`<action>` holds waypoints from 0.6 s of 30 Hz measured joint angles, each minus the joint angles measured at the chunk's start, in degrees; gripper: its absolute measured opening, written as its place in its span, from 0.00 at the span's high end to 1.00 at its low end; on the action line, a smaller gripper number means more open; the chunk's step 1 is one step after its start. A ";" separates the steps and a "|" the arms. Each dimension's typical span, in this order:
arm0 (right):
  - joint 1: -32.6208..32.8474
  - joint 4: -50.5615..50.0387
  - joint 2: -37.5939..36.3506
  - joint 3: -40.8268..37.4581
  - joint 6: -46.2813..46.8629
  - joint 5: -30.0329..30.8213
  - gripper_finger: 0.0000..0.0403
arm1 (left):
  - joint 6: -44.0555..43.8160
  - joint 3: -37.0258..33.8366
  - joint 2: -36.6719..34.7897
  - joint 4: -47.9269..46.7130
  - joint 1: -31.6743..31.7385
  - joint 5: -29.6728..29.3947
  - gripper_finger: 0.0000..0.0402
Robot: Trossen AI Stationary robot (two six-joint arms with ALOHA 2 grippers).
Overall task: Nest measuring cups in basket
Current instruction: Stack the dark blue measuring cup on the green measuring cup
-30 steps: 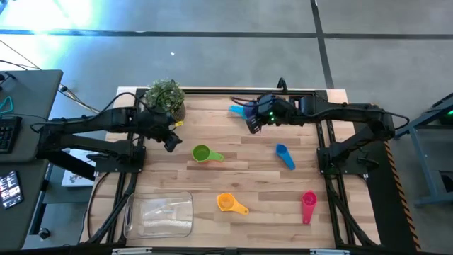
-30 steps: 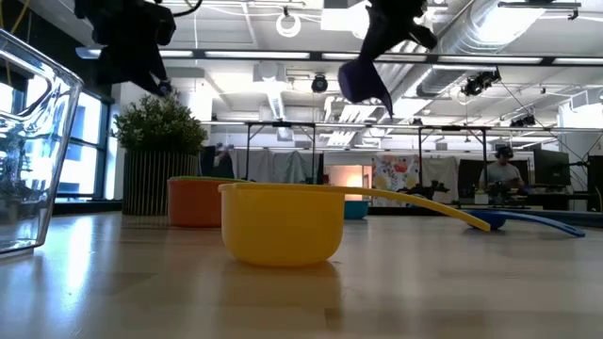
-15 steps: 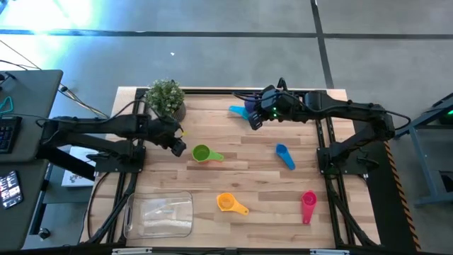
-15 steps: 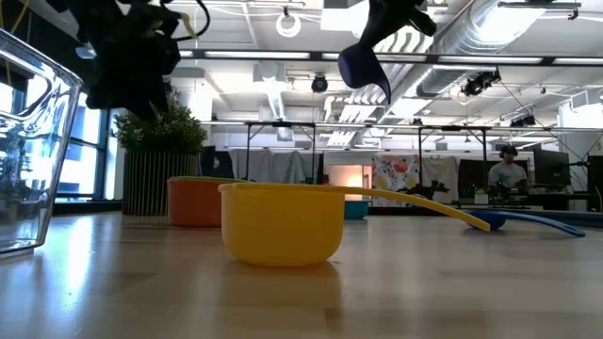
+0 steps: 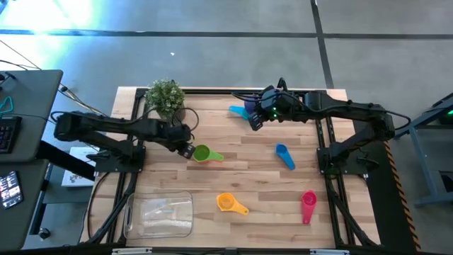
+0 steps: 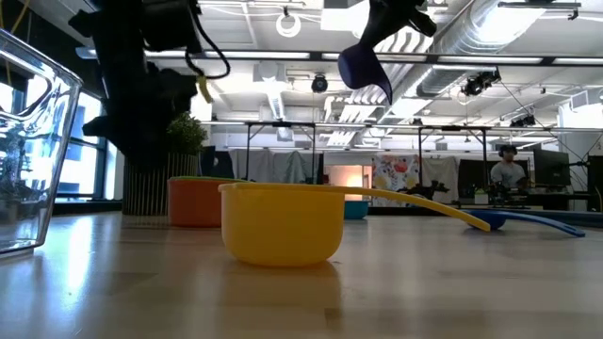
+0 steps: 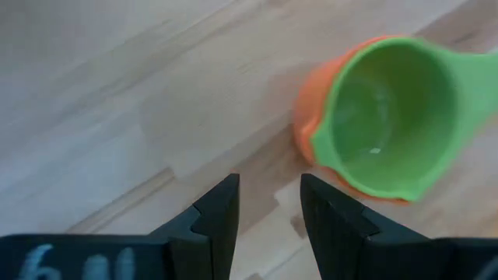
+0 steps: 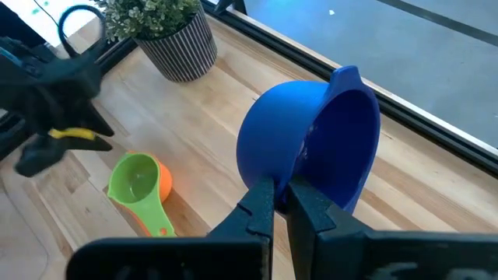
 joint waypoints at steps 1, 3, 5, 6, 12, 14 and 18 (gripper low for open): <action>0.02 0.00 0.01 0.00 0.00 -0.03 1.00 | -0.30 0.00 1.09 -0.03 0.00 -0.09 0.68; 0.02 0.02 0.01 0.00 -0.10 -0.04 1.00 | -0.47 0.00 3.01 0.68 0.00 -0.13 0.68; 0.02 0.02 0.01 0.00 -0.58 -0.35 1.00 | -0.57 0.00 4.94 2.30 0.00 -0.13 0.68; 0.02 0.02 0.01 0.00 -0.63 -0.40 1.00 | -0.65 0.00 5.79 3.16 0.00 -0.13 0.68; 0.02 0.04 0.01 0.00 -1.01 -0.61 1.00 | -1.91 0.02 10.22 7.91 0.00 1.73 0.68; 0.02 0.05 0.01 0.00 -1.08 -1.37 1.00 | -2.28 0.02 11.14 9.53 -0.23 2.28 0.68; 0.02 0.04 0.01 0.00 -1.58 -2.02 1.00 | -3.30 0.02 12.60 13.43 -0.71 2.69 0.68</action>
